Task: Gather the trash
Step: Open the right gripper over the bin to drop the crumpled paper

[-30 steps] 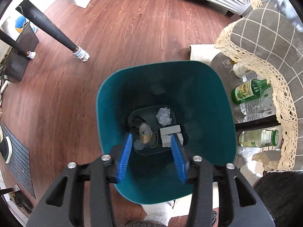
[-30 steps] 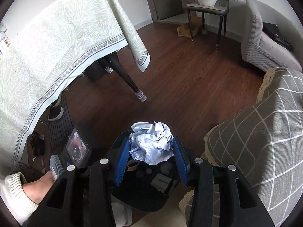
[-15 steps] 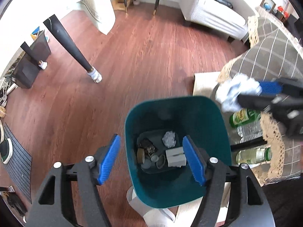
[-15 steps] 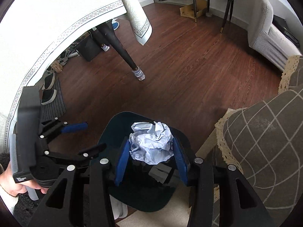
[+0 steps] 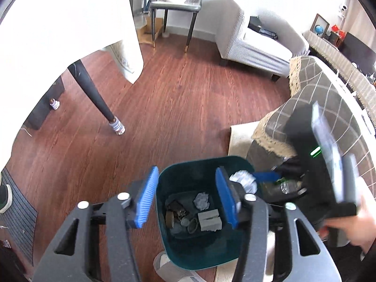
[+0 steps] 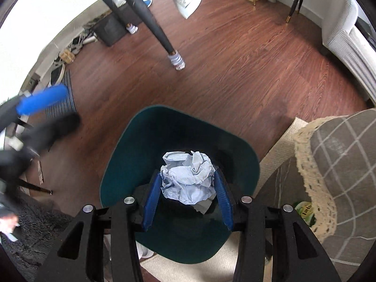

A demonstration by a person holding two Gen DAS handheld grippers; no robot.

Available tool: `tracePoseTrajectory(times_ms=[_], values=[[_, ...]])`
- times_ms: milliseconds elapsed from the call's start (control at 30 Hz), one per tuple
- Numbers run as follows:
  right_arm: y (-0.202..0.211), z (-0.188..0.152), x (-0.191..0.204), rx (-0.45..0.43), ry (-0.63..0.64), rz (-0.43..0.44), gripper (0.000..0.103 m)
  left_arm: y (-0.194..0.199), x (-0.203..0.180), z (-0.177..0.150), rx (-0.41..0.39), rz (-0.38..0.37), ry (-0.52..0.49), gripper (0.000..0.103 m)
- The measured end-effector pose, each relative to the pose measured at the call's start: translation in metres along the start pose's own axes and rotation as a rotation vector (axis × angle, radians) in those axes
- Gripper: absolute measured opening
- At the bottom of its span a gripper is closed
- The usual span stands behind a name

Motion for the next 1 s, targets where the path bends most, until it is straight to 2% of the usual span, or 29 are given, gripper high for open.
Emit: tracePoseTrajectory(times_ms=[100,300,433,767,1000], values=[[-0.013,-0.008,0.002,0.039,0.017,-0.016,0.046,0.009,-0.003,0.007,-0.012,0.01,-0.01,0.042],[-0.024,-0.018,0.001,0.076,0.039,-0.039,0.047,0.027,-0.006,0.022,-0.068,0.001,-0.007,0.042],[-0.02,-0.02,0.001,0.062,0.048,-0.041,0.06,0.036,-0.006,0.029,-0.087,0.02,-0.022,0.042],[-0.003,-0.024,-0.002,0.032,0.054,-0.03,0.06,0.061,-0.011,0.049,-0.158,0.007,-0.016,0.043],[0.035,-0.024,0.003,-0.05,0.069,0.009,0.06,0.077,-0.027,0.066,-0.21,-0.009,-0.019,0.045]])
Point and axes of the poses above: each gripper's, at about its wrist camera, not at the fingertips, and y roughly against the way its jaws point, x to its left, z to its top, the point moved 5 cm from there along -y, roughly the way its jaws point, and after that the axes turned 8 degrees about -y, right-handed, at the moved point
